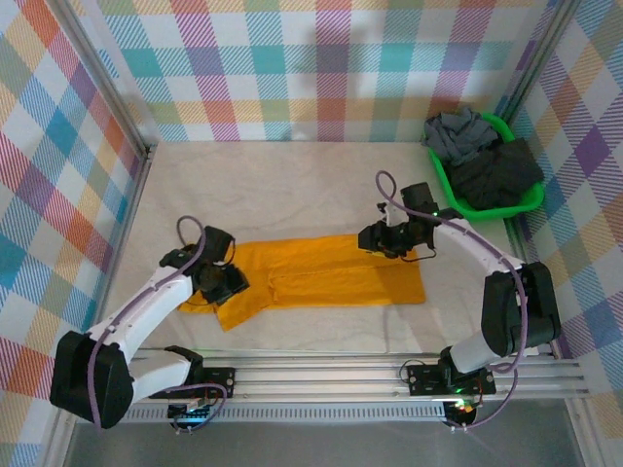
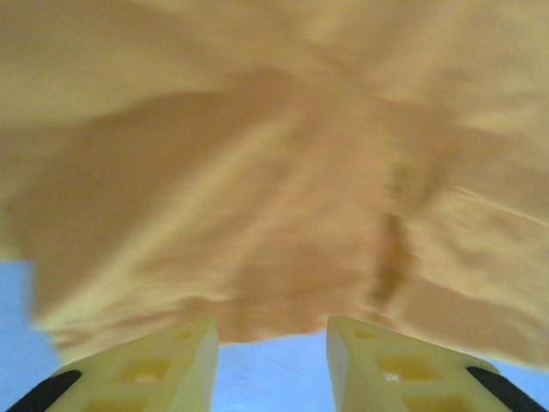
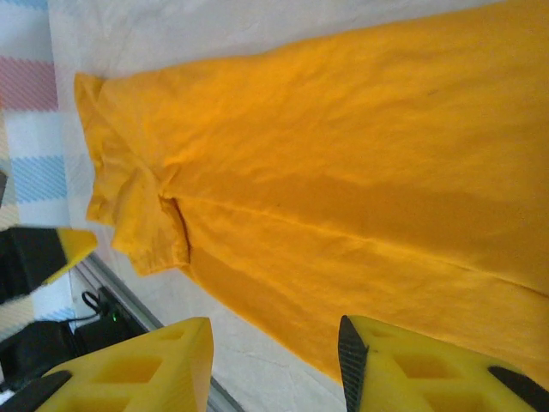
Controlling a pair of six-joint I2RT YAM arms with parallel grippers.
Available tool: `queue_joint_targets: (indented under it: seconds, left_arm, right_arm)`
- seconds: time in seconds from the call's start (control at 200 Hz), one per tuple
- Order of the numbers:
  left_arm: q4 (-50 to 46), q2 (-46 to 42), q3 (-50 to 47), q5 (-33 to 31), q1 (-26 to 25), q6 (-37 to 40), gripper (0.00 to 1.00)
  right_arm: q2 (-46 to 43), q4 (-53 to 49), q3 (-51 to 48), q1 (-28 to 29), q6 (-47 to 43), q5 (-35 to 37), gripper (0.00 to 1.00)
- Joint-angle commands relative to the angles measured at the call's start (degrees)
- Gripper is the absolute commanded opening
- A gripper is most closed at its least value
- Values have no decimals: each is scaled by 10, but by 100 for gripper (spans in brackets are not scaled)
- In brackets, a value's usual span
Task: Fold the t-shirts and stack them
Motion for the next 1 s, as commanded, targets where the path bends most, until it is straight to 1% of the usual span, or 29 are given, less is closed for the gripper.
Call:
queue_joint_targets:
  seconds: [0.0,0.1,0.17,0.36,0.55,0.67,0.89,0.995]
  left_arm:
    - [-57,-21,-40,-21,58,-11,40]
    - [-24,-35,-51,-15,104,9,42]
    - [13,-30,-64,2,125,18,43]
    - [43,6,-78,-6,129,30,43]
    - [85,26,-83,15,129,25,40]
    - [83,15,-78,17,129,24,34]
    - [68,4,-68,7,129,22,9]
    - [50,-7,-54,-11,129,21,3]
  right_arm:
    - [-13,1,3,22,-21,-27,44]
    - [-7,6,3,34,-14,-28,44]
    - [-2,8,7,38,-12,-28,43]
    - [5,-4,24,39,-22,-24,43]
    - [8,-2,23,39,-16,-23,43]
    - [11,1,23,39,-14,-19,43]
    - [15,3,23,39,-10,-15,43]
    - [18,5,25,39,-9,-14,43]
